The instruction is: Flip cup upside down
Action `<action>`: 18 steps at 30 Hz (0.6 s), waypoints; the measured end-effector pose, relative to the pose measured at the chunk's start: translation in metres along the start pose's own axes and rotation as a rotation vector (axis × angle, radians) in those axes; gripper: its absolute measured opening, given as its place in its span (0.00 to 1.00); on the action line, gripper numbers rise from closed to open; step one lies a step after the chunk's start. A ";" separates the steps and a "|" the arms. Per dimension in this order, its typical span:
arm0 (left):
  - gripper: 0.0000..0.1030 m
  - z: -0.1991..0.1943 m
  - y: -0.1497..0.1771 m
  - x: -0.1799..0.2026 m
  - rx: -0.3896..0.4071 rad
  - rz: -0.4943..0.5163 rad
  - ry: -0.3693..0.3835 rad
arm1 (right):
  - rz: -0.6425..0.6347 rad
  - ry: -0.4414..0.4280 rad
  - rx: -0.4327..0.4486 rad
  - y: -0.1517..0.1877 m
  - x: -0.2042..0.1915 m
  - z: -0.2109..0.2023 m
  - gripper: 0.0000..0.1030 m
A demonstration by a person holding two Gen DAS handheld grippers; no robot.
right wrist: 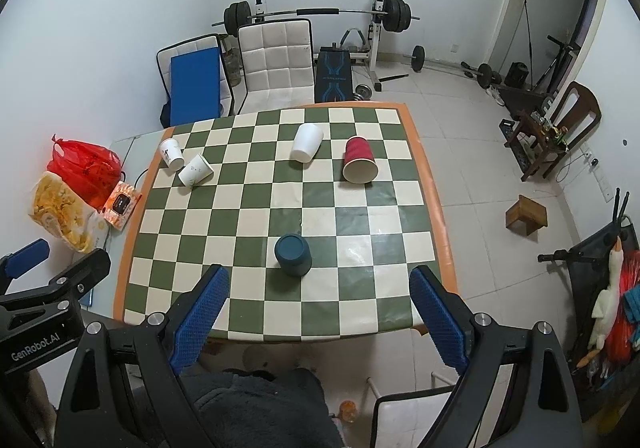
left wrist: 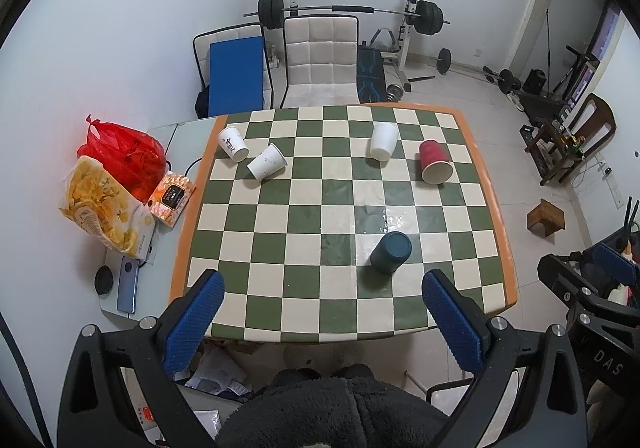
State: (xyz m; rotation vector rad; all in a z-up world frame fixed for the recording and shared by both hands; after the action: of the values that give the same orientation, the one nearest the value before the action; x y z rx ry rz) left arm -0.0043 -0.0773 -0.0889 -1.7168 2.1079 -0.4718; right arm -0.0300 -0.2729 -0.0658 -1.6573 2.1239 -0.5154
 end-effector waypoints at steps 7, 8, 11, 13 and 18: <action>0.99 -0.002 -0.001 0.001 0.008 -0.006 -0.004 | -0.008 -0.016 -0.003 0.000 -0.003 -0.003 0.91; 0.98 -0.002 -0.001 0.001 0.011 -0.009 -0.003 | -0.010 -0.014 -0.002 -0.001 -0.003 -0.004 0.91; 0.98 -0.004 -0.001 -0.001 0.015 -0.014 0.000 | -0.008 -0.013 -0.001 -0.001 -0.003 -0.004 0.92; 0.98 -0.005 -0.001 -0.001 0.017 -0.015 0.000 | -0.007 -0.012 0.001 -0.002 -0.002 -0.005 0.92; 0.99 -0.004 -0.001 -0.001 0.016 -0.013 0.000 | -0.008 -0.009 0.005 -0.003 0.000 -0.007 0.92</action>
State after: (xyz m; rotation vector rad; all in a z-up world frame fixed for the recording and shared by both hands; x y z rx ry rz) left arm -0.0058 -0.0762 -0.0847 -1.7233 2.0887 -0.4910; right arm -0.0315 -0.2729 -0.0584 -1.6627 2.1090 -0.5142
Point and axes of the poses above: each gripper's, at about its wrist camera, not at the fingertips, and z roughly the way its jaws point, x to its right, y to its underside, the point moved 7 cm from there along z, roughly the way its jaws point, and after that the axes turned 7 degrees about z, right-handed, at the moved point
